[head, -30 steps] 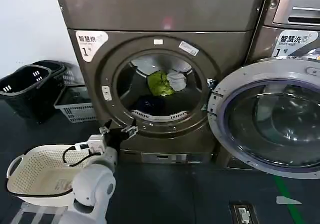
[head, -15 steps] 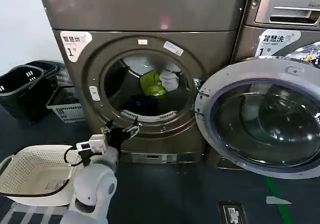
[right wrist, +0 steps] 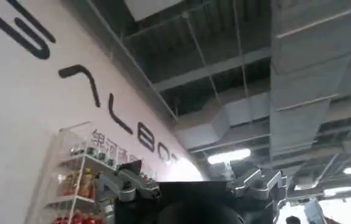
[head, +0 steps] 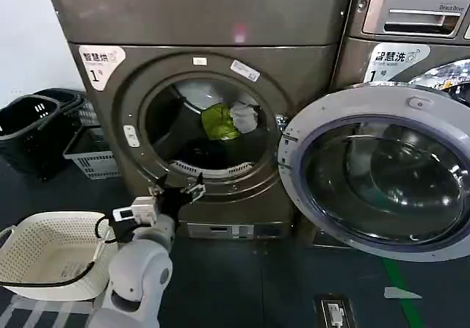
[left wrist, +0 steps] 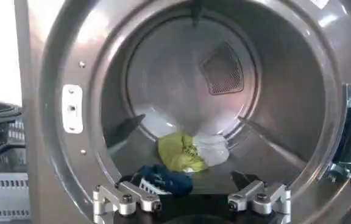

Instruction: Grasp the clothes from the dryer.

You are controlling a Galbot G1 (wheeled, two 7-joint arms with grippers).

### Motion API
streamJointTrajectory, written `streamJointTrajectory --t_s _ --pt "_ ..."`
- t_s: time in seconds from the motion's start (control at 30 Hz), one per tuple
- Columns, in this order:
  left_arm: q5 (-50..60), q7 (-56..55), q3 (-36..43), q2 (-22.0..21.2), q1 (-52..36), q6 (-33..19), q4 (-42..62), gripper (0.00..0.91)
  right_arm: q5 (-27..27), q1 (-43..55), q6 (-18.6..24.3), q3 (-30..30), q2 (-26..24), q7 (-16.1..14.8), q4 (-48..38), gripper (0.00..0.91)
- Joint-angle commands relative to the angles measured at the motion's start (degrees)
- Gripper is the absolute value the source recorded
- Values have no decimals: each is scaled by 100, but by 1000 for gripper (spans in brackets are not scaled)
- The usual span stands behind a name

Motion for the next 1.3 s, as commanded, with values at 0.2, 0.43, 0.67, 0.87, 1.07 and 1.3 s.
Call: streamJointTrajectory --t_s 0.2,0.43,0.67,0.87,1.07,1.3 --pt "4 0 11 -5 10 280 -17 907 -103 -32 120 54 -15 157 -180 907" --pt "3 1 11 2 16 280 -18 907 -98 -48 129 53 -25 65 -171 907" --pt "11 5 11 -21 18 280 -18 907 -77 -50 212 22 -8 -13 -95 907" --pt "24 9 20 -51 19 280 1 907 -73 -38 245 -20 9 -24 -47 907" --pt "28 10 38 -71 -12 280 20 907 14 -15 276 -27 7 -82 17 907" --pt "36 10 41 -71 -63 280 55 907 8 -9 320 -26 17 -107 23 907"
